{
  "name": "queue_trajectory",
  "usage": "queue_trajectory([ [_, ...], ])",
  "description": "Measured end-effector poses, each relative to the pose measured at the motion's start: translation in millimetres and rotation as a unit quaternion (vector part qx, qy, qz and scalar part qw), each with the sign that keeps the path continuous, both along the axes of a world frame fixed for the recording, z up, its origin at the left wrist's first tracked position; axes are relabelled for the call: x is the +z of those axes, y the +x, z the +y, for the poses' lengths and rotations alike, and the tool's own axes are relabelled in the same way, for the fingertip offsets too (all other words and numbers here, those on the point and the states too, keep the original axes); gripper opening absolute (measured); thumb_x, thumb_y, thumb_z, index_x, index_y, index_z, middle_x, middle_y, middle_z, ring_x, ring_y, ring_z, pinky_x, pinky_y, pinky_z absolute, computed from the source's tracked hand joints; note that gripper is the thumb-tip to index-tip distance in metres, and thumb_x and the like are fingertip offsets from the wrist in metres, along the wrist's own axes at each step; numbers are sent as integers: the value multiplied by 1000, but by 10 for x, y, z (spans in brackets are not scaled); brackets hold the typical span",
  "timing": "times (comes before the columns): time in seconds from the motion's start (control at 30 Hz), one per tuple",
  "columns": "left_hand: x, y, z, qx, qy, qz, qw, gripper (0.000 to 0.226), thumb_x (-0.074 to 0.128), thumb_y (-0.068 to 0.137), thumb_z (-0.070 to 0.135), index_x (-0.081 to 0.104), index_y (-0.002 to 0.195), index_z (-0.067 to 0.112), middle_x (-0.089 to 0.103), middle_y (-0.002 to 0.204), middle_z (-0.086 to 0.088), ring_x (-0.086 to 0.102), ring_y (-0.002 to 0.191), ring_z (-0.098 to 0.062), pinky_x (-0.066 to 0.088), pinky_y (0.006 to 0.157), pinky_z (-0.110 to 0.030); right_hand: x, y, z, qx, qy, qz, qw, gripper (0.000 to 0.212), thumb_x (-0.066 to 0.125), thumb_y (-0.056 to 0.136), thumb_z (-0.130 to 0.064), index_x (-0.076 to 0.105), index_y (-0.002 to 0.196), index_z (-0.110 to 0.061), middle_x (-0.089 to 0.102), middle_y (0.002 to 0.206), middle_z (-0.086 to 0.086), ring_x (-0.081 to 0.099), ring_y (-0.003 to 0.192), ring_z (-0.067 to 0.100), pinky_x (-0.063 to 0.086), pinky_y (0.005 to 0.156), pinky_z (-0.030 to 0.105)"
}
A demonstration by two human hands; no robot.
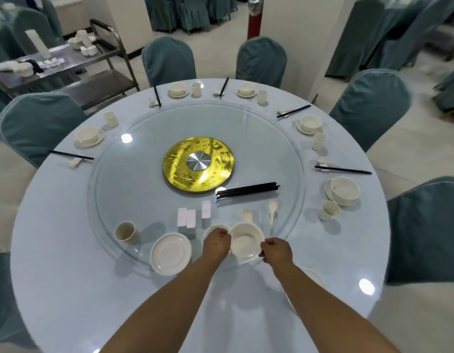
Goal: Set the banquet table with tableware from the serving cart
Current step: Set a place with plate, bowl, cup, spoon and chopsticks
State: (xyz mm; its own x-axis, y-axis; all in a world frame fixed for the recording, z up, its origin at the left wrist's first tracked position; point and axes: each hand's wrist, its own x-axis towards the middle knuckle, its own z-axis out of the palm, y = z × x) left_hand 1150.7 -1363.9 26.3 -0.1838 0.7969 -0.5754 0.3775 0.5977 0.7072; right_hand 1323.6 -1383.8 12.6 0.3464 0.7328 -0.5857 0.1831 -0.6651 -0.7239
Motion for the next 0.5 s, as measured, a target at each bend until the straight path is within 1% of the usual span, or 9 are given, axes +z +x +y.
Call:
queue_trajectory([
  [0.1,-46,276,-97,-16,-12,-24,1000,26,46,94,19,65,111,13,70,104,-9,67,96,-28,53,94,-43,-40,331,-183,-35,3,-11,999,13,59,84,-6,70,80,-11,70,69,7,70,68,25,60,75,44],
  [0.23,-92,615,-243,-56,-24,-40,997,17,45,94,22,62,93,20,69,99,-7,67,95,-28,56,91,-42,-154,820,-491,-93,-6,-12,996,10,61,86,-8,71,87,-9,72,75,8,72,76,26,59,81,47],
  [0.3,-131,765,-315,-83,-33,-41,995,16,45,94,22,60,90,18,70,98,-9,68,91,-27,55,85,-37,-232,1033,-662,-126,-16,-12,992,10,62,86,-8,72,89,-8,72,76,9,72,75,26,60,79,48],
  [0.4,-207,928,-428,-116,-38,-49,991,12,45,92,18,55,85,16,65,89,-11,62,76,-22,48,70,-32,-341,1251,-910,-151,-33,-16,988,11,61,87,-8,71,92,-8,72,80,8,71,75,22,60,79,48],
  [0.5,-316,1039,-543,-128,-53,-39,990,11,45,90,18,54,84,16,62,84,-8,59,74,-21,47,68,-31,-472,1387,-1117,-163,-54,-26,985,10,59,90,-9,69,91,-11,71,78,7,71,79,24,58,83,49],
])
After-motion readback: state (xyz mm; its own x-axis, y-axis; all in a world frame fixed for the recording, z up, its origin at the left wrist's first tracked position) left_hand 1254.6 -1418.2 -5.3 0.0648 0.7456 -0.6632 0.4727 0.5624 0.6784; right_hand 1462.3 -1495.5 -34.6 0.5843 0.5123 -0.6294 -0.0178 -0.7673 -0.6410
